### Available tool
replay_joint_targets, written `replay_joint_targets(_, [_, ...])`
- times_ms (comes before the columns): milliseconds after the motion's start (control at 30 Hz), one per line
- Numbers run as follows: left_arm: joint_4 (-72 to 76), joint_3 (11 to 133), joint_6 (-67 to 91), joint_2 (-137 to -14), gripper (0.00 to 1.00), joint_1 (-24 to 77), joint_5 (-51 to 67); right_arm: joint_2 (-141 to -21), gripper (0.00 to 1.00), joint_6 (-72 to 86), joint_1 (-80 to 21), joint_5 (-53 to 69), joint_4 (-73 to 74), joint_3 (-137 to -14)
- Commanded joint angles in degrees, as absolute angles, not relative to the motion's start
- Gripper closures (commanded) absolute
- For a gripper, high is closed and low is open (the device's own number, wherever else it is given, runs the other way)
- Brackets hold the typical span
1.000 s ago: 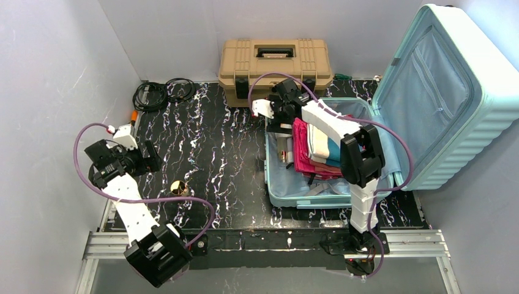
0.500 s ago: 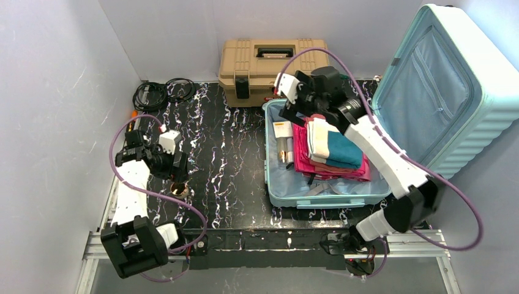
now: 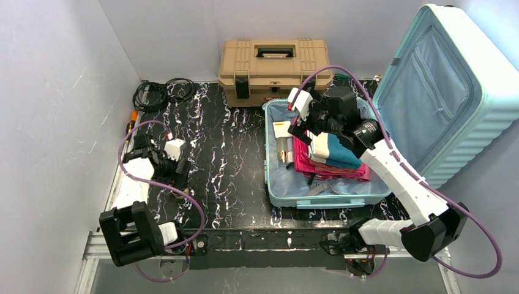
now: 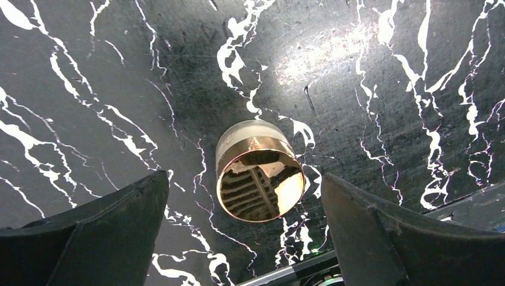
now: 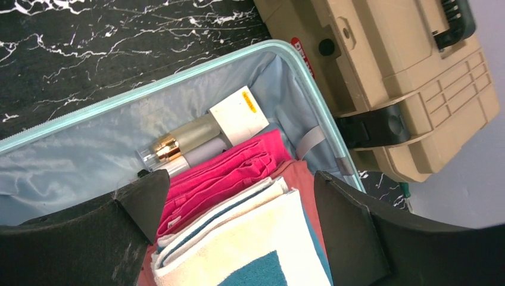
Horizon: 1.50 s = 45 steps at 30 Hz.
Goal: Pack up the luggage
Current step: Pick up the personal item from the center of the board.
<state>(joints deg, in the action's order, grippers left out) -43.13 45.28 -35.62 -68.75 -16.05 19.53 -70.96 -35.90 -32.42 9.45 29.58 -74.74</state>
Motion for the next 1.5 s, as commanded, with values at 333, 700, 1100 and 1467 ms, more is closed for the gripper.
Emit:
replay_joint_targets(333, [-42.07,41.51,-35.84,-70.14,0.15,-13.1,14.54,-68.02,0.0,-34.74,-32.6,10.02,26.26,-75.68])
replay_joint_targets(700, [-41.75,41.5,-35.38,-70.64,0.51,-12.59,15.84,-68.93,0.0,-34.65,-32.61,9.65,27.72,-78.15])
replay_joint_targets(1100, [-49.76,51.66,-33.46,-68.11,1.0,-9.83,20.76,-69.52,0.0,-33.84,-32.63,5.57,28.98,-81.52])
replay_joint_targets(1467, [-53.28,78.8,-23.91,-72.8,1.0,14.49,16.95,-73.35,0.0,-30.89,-31.97,-6.55,25.91,-84.7])
